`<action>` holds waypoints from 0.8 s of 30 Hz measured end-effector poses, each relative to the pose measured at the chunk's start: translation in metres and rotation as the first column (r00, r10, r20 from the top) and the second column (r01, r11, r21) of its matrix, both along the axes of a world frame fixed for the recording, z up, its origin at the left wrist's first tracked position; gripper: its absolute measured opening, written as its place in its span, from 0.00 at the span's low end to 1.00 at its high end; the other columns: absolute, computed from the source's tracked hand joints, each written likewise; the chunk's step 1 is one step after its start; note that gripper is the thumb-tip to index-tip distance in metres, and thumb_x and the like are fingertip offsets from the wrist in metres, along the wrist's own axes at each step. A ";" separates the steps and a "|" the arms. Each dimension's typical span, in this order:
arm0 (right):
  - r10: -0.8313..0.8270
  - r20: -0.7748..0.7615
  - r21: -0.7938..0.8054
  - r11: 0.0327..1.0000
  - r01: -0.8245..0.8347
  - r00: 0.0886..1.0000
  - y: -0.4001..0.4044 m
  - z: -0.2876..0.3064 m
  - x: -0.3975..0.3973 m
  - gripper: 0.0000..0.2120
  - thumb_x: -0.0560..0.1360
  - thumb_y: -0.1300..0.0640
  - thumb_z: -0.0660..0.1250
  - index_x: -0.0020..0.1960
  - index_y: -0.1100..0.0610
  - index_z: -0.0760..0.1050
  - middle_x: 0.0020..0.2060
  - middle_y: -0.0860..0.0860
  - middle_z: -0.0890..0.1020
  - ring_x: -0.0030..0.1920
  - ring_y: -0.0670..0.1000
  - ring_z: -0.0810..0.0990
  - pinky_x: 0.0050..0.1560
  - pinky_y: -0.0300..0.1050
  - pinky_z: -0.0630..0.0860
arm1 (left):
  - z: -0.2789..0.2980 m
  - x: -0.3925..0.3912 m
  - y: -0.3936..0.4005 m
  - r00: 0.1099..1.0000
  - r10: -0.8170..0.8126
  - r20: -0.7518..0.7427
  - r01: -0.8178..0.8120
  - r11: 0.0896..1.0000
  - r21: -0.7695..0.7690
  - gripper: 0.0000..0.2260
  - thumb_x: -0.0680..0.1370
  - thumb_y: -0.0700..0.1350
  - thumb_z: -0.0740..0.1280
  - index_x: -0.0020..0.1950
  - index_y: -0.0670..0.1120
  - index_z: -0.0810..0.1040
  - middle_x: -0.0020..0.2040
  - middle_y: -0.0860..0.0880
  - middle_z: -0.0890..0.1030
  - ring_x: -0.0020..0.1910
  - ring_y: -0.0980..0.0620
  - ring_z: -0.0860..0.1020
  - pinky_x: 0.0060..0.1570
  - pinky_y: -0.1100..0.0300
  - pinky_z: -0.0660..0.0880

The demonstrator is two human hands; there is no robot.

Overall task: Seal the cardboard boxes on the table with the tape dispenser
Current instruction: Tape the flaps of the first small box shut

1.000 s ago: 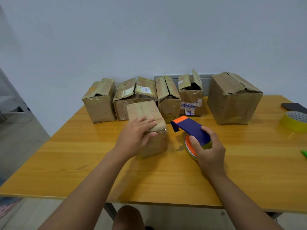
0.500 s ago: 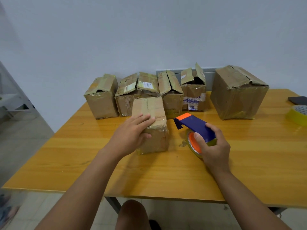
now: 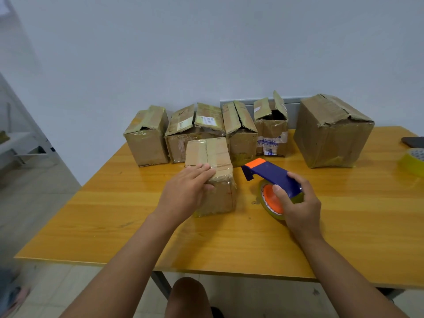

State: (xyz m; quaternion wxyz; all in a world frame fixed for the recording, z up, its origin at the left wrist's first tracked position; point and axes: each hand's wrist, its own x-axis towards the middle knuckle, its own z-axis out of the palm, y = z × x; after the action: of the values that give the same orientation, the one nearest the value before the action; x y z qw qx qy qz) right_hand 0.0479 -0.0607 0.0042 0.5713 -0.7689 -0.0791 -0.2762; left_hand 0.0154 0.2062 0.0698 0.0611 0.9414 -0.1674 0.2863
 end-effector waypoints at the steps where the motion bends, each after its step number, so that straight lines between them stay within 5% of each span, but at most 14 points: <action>1: 0.009 -0.013 0.024 1.000 -0.009 1.000 0.000 0.001 0.000 0.27 0.70 0.42 0.69 0.67 0.51 0.72 0.58 0.45 0.75 0.55 0.36 0.72 0.48 0.24 0.69 | 0.000 0.000 0.000 1.000 0.001 0.021 -0.001 1.000 0.023 0.17 0.78 0.50 0.62 0.63 0.46 0.80 0.61 0.46 0.82 0.62 0.45 0.79 0.57 0.49 0.77; 6: 0.080 -0.006 0.123 0.989 -0.079 0.997 -0.007 0.022 0.000 0.24 0.69 0.44 0.70 0.63 0.48 0.73 0.55 0.41 0.76 0.54 0.32 0.73 0.46 0.25 0.70 | -0.001 -0.005 0.009 0.993 -0.021 0.112 0.011 0.996 0.091 0.18 0.79 0.50 0.58 0.63 0.46 0.81 0.60 0.47 0.82 0.60 0.46 0.80 0.52 0.54 0.79; 9: 0.149 0.049 0.158 0.975 -0.155 0.988 -0.008 0.042 -0.001 0.23 0.68 0.43 0.70 0.62 0.47 0.74 0.55 0.38 0.76 0.53 0.34 0.74 0.49 0.26 0.72 | -0.004 -0.003 0.012 0.995 -0.029 0.095 0.022 0.997 0.077 0.15 0.78 0.46 0.67 0.64 0.45 0.80 0.61 0.46 0.82 0.61 0.45 0.79 0.55 0.51 0.78; 14: 0.320 0.046 0.206 0.924 -0.322 0.946 -0.006 0.077 0.002 0.26 0.67 0.41 0.71 0.64 0.39 0.71 0.60 0.44 0.78 0.60 0.45 0.77 0.55 0.39 0.77 | -0.003 -0.004 0.011 0.995 0.000 -0.096 0.008 0.996 0.087 0.21 0.82 0.54 0.52 0.72 0.49 0.71 0.70 0.50 0.74 0.69 0.48 0.70 0.67 0.49 0.71; 18: 0.475 -0.028 0.279 0.848 -0.450 0.879 -0.002 0.096 0.010 0.30 0.65 0.43 0.72 0.65 0.49 0.74 0.58 0.50 0.80 0.56 0.49 0.80 0.52 0.46 0.77 | 0.015 -0.013 0.013 0.949 -0.038 -0.313 -0.023 0.982 -0.190 0.22 0.82 0.56 0.59 0.76 0.53 0.65 0.71 0.58 0.69 0.70 0.57 0.66 0.68 0.55 0.67; 20: 0.552 -0.052 0.315 0.800 -0.511 0.832 0.000 0.103 0.013 0.31 0.65 0.44 0.73 0.65 0.54 0.74 0.57 0.56 0.80 0.54 0.54 0.81 0.49 0.46 0.78 | 0.031 -0.016 0.008 0.954 -0.126 -0.271 -0.041 0.843 -0.536 0.19 0.82 0.55 0.59 0.72 0.53 0.69 0.66 0.59 0.73 0.64 0.60 0.71 0.60 0.60 0.71; 22: 0.620 -0.059 0.362 0.744 -0.563 0.782 0.002 0.106 0.016 0.33 0.64 0.46 0.72 0.67 0.58 0.72 0.57 0.60 0.79 0.54 0.57 0.81 0.49 0.47 0.80 | 0.048 -0.014 0.003 0.978 -0.121 -0.169 -0.075 0.553 -0.830 0.13 0.83 0.54 0.59 0.60 0.50 0.78 0.55 0.55 0.82 0.53 0.58 0.79 0.50 0.61 0.75; 24: 0.673 -0.057 0.411 0.689 -0.597 0.738 0.006 0.108 0.018 0.35 0.65 0.48 0.71 0.68 0.60 0.70 0.57 0.60 0.79 0.55 0.59 0.80 0.49 0.49 0.80 | 0.066 -0.012 -0.002 0.952 -0.175 -0.251 -0.195 0.285 -0.938 0.17 0.82 0.58 0.59 0.50 0.46 0.79 0.40 0.51 0.83 0.39 0.53 0.79 0.38 0.60 0.74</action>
State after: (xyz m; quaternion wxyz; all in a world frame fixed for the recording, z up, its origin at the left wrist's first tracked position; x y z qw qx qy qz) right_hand 0.0655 -0.0550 0.1127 0.7688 -0.5967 -0.2296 0.0101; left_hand 0.0034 0.2047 0.1354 0.6349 0.7493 0.0548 0.1802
